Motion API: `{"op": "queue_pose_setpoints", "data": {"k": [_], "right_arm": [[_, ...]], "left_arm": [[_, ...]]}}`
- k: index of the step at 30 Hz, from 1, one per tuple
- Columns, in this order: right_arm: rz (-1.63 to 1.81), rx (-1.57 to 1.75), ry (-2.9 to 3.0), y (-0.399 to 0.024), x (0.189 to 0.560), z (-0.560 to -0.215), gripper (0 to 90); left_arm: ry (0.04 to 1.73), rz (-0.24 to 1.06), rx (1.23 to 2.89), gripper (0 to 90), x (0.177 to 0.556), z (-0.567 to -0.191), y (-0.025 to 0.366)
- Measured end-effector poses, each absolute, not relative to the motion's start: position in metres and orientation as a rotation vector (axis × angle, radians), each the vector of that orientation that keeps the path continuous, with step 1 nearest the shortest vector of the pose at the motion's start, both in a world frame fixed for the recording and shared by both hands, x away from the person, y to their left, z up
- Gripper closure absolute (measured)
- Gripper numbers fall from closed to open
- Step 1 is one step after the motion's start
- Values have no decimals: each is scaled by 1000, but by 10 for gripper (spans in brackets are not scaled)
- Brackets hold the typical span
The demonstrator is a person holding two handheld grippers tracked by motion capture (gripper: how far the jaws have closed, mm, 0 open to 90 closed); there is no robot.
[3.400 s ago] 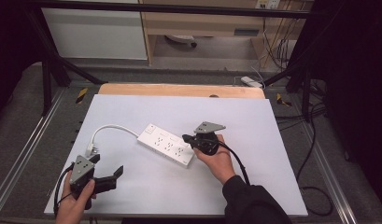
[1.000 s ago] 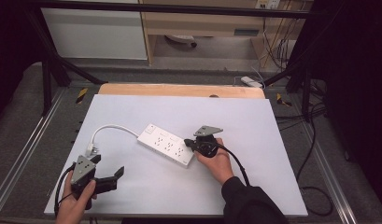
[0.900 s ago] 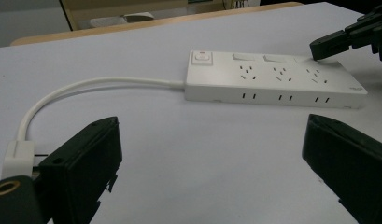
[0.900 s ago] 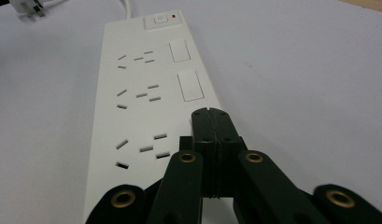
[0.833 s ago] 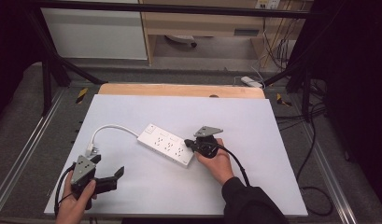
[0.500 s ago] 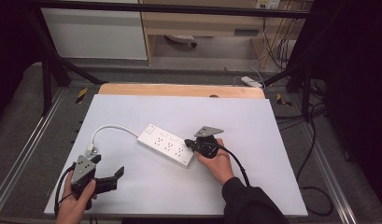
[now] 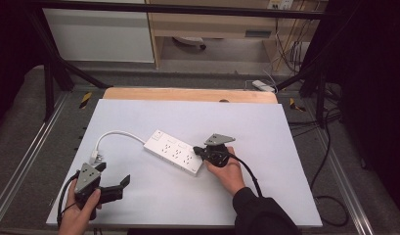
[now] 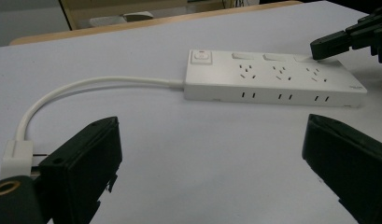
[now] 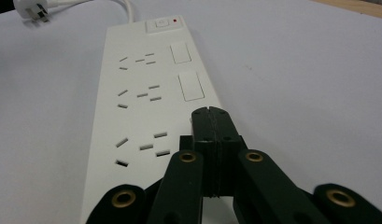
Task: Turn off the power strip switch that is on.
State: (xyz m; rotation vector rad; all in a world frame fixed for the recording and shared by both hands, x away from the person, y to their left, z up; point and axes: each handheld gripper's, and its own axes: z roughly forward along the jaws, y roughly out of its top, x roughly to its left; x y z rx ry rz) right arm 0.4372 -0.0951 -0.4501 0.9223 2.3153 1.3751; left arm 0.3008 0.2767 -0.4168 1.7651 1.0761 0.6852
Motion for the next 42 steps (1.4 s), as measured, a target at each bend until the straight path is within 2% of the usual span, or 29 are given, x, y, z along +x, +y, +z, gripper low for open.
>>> {"op": "queue_pose_setpoints", "data": {"k": [16, 42], "right_arm": [[1401, 935, 2298, -98, 437, -451, 900], [1427, 947, 2272, -112, 439, -425, 900]], "left_arm": [[1076, 686, 1766, 47, 301, -417, 277], [1079, 687, 1768, 47, 301, -417, 277]]}}
